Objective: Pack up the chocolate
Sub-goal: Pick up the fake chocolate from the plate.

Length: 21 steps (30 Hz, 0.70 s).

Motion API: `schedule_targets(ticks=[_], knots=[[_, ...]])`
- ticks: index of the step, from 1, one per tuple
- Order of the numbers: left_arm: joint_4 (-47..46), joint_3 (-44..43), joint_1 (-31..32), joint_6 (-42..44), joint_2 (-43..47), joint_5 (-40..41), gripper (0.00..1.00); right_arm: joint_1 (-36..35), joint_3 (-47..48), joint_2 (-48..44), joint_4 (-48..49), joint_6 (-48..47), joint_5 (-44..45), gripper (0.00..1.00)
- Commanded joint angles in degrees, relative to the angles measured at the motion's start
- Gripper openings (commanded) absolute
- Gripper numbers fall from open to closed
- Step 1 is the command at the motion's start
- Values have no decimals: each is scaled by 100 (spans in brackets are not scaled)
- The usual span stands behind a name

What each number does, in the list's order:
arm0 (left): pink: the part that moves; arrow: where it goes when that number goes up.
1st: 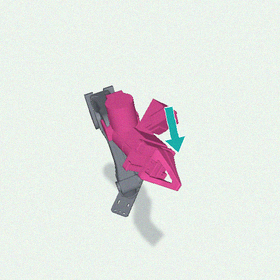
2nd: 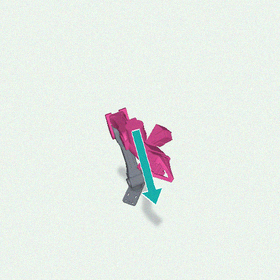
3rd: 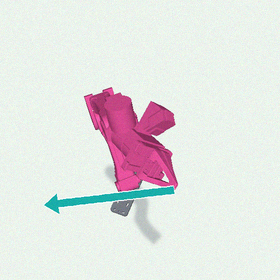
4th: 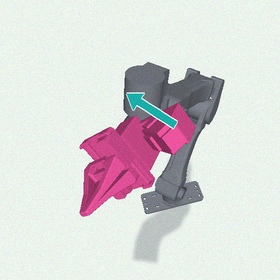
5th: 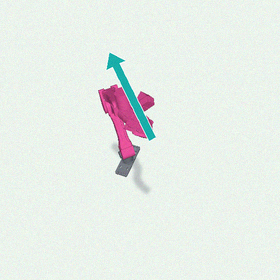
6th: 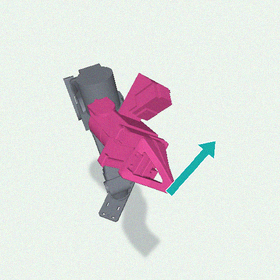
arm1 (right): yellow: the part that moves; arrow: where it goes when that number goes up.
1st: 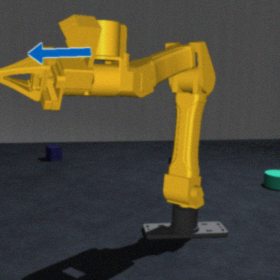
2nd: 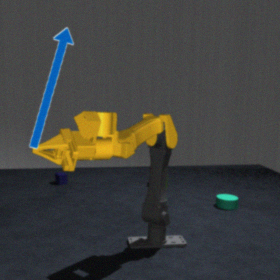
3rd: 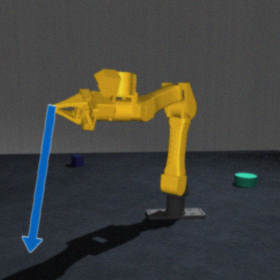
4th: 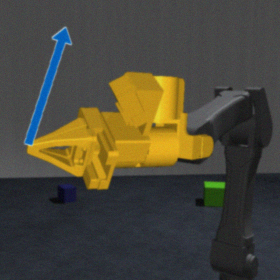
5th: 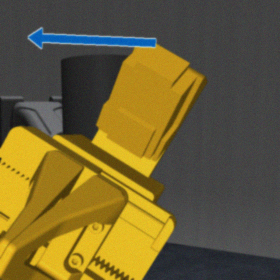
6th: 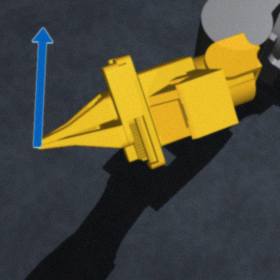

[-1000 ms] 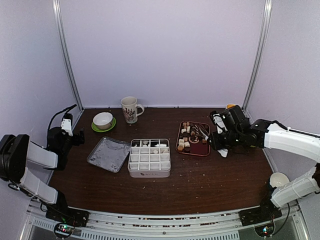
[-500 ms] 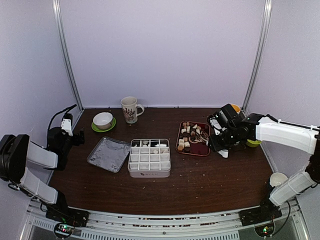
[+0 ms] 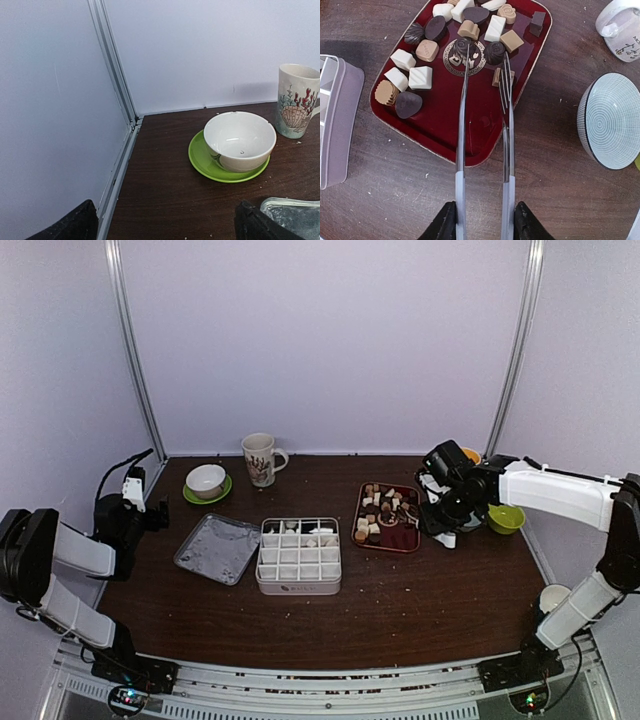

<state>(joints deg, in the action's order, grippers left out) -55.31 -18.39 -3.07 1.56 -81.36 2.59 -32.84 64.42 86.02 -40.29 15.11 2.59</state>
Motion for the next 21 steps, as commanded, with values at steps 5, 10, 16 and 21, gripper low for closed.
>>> schedule_targets(ticks=[5, 10, 16, 21], knots=[[-138, -121, -39, 20, -24, -39, 98, 137, 363, 309, -16, 68, 39, 38], [-138, -121, -40, 20, -29, -39, 98, 144, 396, 284, -35, 6, 110, 38], [-131, -121, -39, 20, -29, -39, 98, 163, 413, 230, -26, -24, 173, 38], [-138, -121, -44, 20, -29, -38, 98, 199, 441, 344, -44, -39, 224, 38]])
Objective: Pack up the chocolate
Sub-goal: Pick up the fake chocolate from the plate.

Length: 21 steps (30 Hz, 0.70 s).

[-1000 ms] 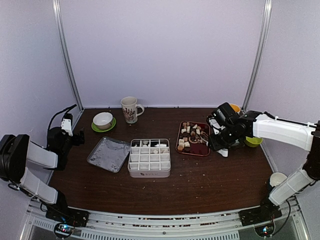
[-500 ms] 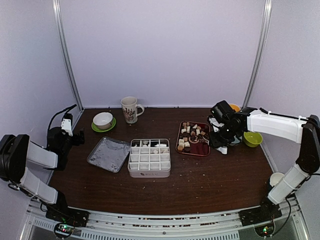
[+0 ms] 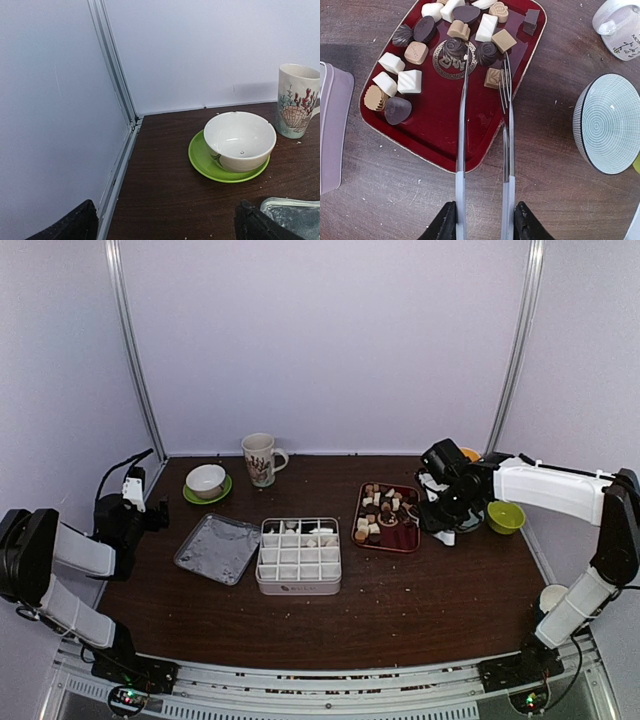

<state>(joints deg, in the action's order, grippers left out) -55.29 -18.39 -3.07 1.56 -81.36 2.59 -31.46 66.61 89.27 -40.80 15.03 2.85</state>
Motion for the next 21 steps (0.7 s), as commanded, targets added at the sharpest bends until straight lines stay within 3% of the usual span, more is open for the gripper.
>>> schedule_targets(ticks=[1, 21], knots=[[-135, -121, -44, 20, -29, -39, 98, 73, 231, 42, 11, -41, 192, 38], [-136, -121, -41, 20, -29, -39, 98, 105, 245, 473, 22, 22, 382, 38]])
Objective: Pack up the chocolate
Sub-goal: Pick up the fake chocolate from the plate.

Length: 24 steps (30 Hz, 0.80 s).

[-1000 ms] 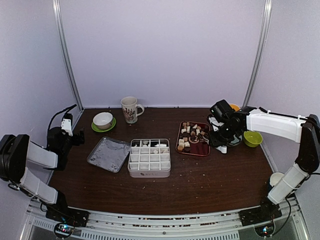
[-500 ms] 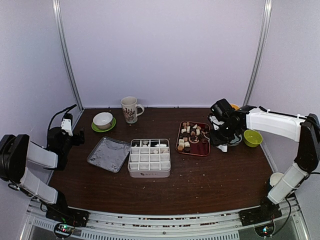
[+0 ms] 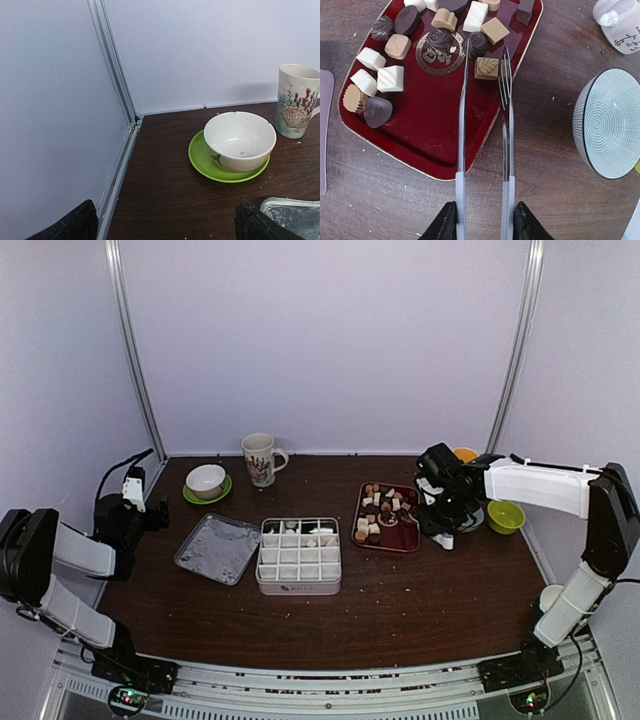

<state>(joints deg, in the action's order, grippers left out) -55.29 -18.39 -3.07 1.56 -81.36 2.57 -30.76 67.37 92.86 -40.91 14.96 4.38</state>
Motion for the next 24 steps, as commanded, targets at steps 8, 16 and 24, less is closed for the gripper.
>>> schedule_targets(ticks=[8, 16, 24], knots=[[-140, -121, -42, 20, -29, -37, 98, 35, 235, 262, 72, 7, 211, 37], [-139, -121, -43, 20, -29, -37, 98, 35, 180, 234, 100, -68, 169, 32], [-139, -121, -42, 20, -29, -36, 98, 33, -64, -408, 290, -141, 137, 29]])
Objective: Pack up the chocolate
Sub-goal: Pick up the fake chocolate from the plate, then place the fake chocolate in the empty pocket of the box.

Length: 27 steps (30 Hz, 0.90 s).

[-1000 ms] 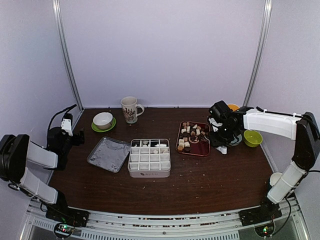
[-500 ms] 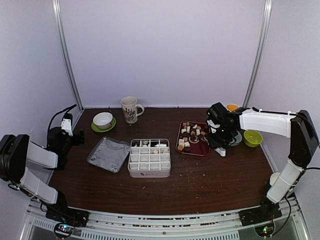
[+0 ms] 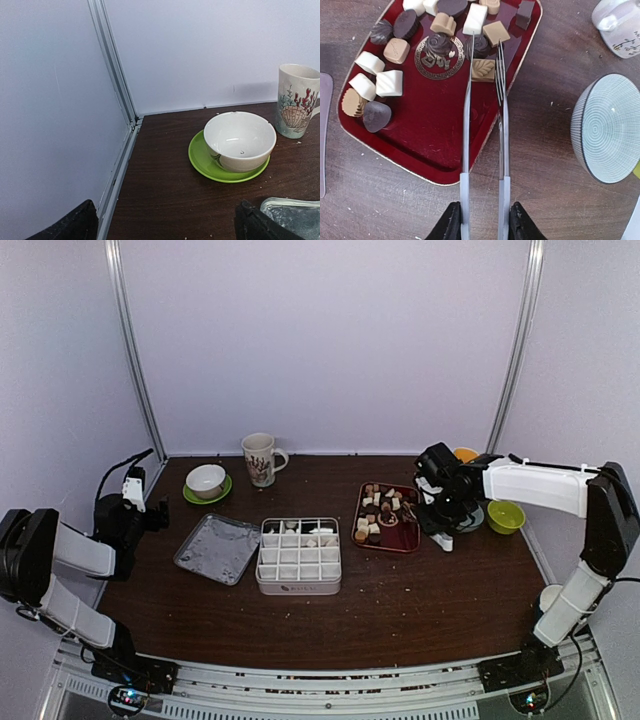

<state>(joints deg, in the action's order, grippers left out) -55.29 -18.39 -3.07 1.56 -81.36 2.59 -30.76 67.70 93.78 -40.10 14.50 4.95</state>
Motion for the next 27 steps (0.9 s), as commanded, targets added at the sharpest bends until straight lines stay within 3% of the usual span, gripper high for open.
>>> schedule_targets(ticks=[1, 6, 15, 27], knots=[[-136, -121, -40, 20, -29, -37, 98, 35, -126, -583, 224, -115, 30, 29], [-138, -121, -41, 20, -29, -39, 98, 30, -227, -858, 377, -300, -490, 27], [-136, -121, -42, 20, -29, -39, 98, -393, -581, -1330, 1510, -342, -2391, 25], [-133, -121, -37, 20, -29, -37, 98, -1432, -492, -998, 2157, -404, -2842, 24]])
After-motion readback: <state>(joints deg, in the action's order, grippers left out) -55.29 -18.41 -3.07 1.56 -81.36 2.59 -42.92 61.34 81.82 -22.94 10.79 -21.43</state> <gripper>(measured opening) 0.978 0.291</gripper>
